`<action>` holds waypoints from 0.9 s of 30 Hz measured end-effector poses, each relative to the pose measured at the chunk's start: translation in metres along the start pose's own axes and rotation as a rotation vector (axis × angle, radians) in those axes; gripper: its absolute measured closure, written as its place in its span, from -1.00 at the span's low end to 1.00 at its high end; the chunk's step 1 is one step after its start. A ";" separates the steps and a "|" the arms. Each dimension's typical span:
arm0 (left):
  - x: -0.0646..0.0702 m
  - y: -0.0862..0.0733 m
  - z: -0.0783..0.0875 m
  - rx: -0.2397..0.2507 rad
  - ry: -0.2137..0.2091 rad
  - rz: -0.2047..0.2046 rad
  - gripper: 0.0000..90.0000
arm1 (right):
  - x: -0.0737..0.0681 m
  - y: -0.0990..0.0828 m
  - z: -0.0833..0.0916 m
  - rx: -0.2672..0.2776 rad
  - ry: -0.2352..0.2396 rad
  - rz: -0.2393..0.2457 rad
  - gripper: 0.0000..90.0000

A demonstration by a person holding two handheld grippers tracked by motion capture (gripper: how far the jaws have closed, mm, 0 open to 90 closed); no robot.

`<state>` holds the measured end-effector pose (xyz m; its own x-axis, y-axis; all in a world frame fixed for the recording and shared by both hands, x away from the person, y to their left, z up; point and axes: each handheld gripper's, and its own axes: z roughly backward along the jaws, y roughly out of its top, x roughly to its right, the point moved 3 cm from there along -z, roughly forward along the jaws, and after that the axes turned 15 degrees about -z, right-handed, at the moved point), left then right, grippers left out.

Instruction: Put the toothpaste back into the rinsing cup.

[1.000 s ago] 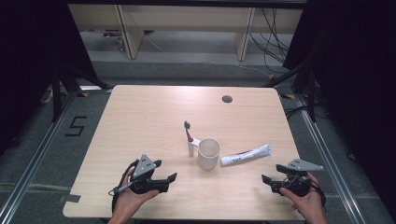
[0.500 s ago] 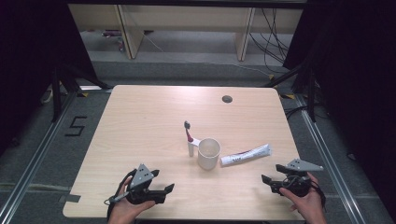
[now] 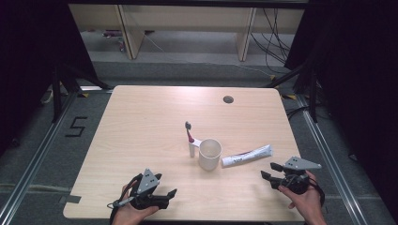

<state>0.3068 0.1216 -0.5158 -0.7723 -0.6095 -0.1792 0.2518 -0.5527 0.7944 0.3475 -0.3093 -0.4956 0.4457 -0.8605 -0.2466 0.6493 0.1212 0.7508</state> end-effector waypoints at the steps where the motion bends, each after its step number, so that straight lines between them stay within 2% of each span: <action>1: -0.001 0.000 -0.001 0.002 0.004 0.002 -0.49 | -0.002 0.002 -0.001 0.002 0.009 -0.005 0.28; 3: 0.000 -0.001 -0.001 -0.001 0.003 -0.001 -0.49 | -0.006 0.006 -0.001 0.010 0.012 -0.002 0.50; 4: 0.000 -0.001 -0.001 -0.004 -0.003 -0.009 -0.49 | -0.007 0.010 -0.002 0.025 0.022 0.026 0.60; 5: 0.002 0.000 -0.003 0.014 0.000 0.011 -0.49 | -0.012 0.012 -0.003 0.014 0.027 0.015 0.68; 8: 0.002 -0.001 -0.003 0.013 0.002 0.006 -0.49 | -0.019 0.018 -0.012 0.011 0.035 0.049 0.81; 9: 0.001 -0.001 -0.003 0.005 0.007 -0.003 -0.49 | -0.019 0.021 -0.017 0.021 0.043 0.085 0.85; 10: 0.001 -0.001 -0.002 -0.003 0.005 -0.006 -0.49 | -0.023 0.022 -0.021 0.003 0.046 0.072 0.87; 11: 0.000 -0.001 -0.002 -0.002 0.008 -0.005 -0.49 | -0.025 0.025 -0.026 -0.001 0.050 0.092 0.91; 12: -0.001 -0.002 -0.002 -0.011 0.006 -0.015 -0.48 | -0.026 0.027 -0.031 0.010 0.055 0.106 0.93; 14: 0.000 -0.003 -0.003 -0.011 0.010 -0.011 -0.48 | -0.030 0.031 -0.038 -0.017 0.066 0.090 0.97; 16: 0.001 -0.003 -0.003 -0.011 0.005 -0.003 -0.48 | -0.033 0.035 -0.046 -0.017 0.072 0.105 1.00; 17: 0.000 -0.004 -0.003 -0.029 0.008 -0.024 -0.48 | -0.034 0.038 -0.050 -0.017 0.080 0.109 1.00; 18: 0.000 -0.003 -0.003 -0.023 0.010 -0.019 -0.48 | -0.036 0.041 -0.055 -0.013 0.076 0.115 1.00; 20: 0.001 -0.003 -0.004 -0.016 0.004 -0.018 -0.48 | -0.038 0.044 -0.061 -0.013 0.069 0.108 1.00; 22: 0.001 -0.003 -0.004 -0.016 0.008 -0.016 -0.48 | -0.042 0.046 -0.067 -0.021 0.074 0.075 1.00; 23: 0.000 -0.003 -0.003 -0.028 0.012 -0.025 -0.48 | -0.043 0.048 -0.071 -0.023 0.077 0.084 1.00; 24: 0.001 -0.003 -0.004 -0.014 0.010 -0.010 -0.48 | -0.043 0.049 -0.077 -0.016 0.076 0.114 1.00; 26: 0.001 -0.003 -0.004 -0.015 0.010 -0.010 -0.48 | -0.048 0.048 -0.082 -0.052 0.075 0.076 1.00; 27: 0.001 -0.003 -0.003 -0.023 0.009 -0.018 -0.48 | -0.049 0.049 -0.085 -0.049 0.074 0.087 1.00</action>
<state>0.3072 0.1215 -0.5198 -0.7716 -0.6042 -0.1989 0.2509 -0.5764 0.7777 0.4100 -0.2189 -0.4989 0.5451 -0.8070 -0.2274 0.6344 0.2196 0.7412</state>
